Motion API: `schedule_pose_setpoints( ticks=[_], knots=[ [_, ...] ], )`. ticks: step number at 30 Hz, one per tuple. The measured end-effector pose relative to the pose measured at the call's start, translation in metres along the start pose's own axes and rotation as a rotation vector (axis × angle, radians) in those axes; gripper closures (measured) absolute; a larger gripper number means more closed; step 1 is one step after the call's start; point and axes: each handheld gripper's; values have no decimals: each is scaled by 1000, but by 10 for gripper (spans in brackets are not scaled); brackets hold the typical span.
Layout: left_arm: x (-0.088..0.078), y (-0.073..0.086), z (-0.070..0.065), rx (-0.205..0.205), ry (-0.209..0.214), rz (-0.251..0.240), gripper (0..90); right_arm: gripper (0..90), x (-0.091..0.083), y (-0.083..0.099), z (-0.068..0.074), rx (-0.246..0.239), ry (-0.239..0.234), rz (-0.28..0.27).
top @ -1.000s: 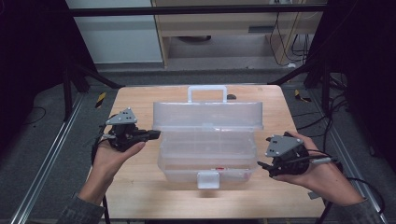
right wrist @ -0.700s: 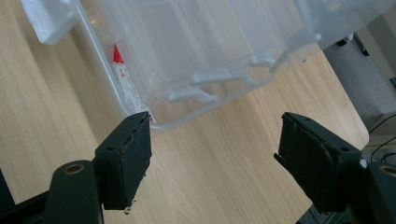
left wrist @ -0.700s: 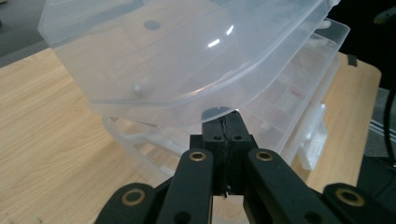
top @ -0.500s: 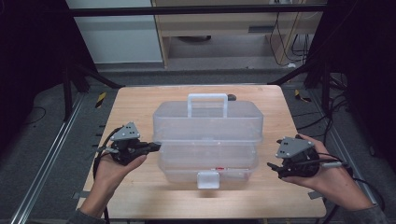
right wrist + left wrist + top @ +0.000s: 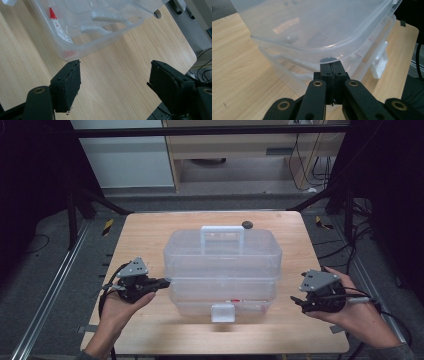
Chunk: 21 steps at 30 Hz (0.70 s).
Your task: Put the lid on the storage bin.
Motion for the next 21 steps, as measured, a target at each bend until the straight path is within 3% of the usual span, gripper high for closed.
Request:
schedule_pose_setpoints(
  ticks=[6, 21],
  knots=[
    [3, 9, 0, -11, 4, 2, 899, 251, 3, 8, -4, 31, 22, 15],
    [7, 21, -2, -7, -12, 27, 899, 247, 6, 16, -5, 49, 20, 18]
  ],
)
Point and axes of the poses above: each handheld gripper's, and its own axes: x roughly forward along the jaws, y roughly out of its underside, z roughly to its left, and after that the axes turned 5 degrees about z, right-handed
